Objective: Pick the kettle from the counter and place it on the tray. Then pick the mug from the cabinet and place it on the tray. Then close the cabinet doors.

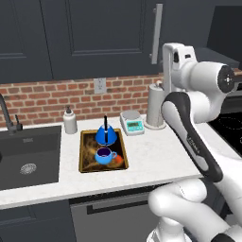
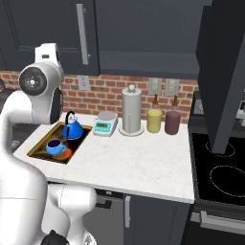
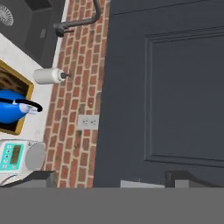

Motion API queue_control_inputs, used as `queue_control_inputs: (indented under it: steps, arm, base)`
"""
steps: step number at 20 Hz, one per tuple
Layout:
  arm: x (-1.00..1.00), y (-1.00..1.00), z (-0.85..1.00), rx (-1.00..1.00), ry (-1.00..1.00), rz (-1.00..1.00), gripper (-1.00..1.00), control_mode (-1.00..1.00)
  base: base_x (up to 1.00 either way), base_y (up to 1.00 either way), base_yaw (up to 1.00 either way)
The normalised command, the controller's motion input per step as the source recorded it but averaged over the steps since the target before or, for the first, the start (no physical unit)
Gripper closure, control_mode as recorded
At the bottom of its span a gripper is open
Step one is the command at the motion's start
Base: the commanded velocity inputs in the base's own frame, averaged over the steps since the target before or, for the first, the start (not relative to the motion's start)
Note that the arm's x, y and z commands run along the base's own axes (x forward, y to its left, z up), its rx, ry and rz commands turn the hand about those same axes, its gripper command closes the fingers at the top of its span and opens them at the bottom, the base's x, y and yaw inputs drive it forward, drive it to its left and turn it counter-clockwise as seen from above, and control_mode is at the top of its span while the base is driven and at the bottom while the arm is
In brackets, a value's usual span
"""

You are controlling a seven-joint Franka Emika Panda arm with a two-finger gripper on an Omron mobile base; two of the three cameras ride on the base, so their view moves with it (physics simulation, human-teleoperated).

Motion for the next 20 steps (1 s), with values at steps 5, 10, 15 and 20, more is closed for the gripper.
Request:
queue_control_inputs:
  steps: [5, 10, 15, 20]
  arm:
    - [-0.78, -0.11, 0.11, -0.13, 0.00, -0.02, -1.00, -1.00]
    - [-0.72, -0.13, 0.09, -0.17, 0.00, 0.00, -1.00, -1.00]
    - [-0.66, -0.14, 0.08, -0.17, 0.00, -0.01, -1.00, -1.00]
    - [-0.64, -0.16, 0.10, -0.15, 0.00, -0.01, -1.00, -1.00]
  base:
    - [0.00, 0.00, 0.00]
    - [0.00, 0.00, 0.00]
    - [0.00, 0.00, 0.00]
    - [0.00, 0.00, 0.00]
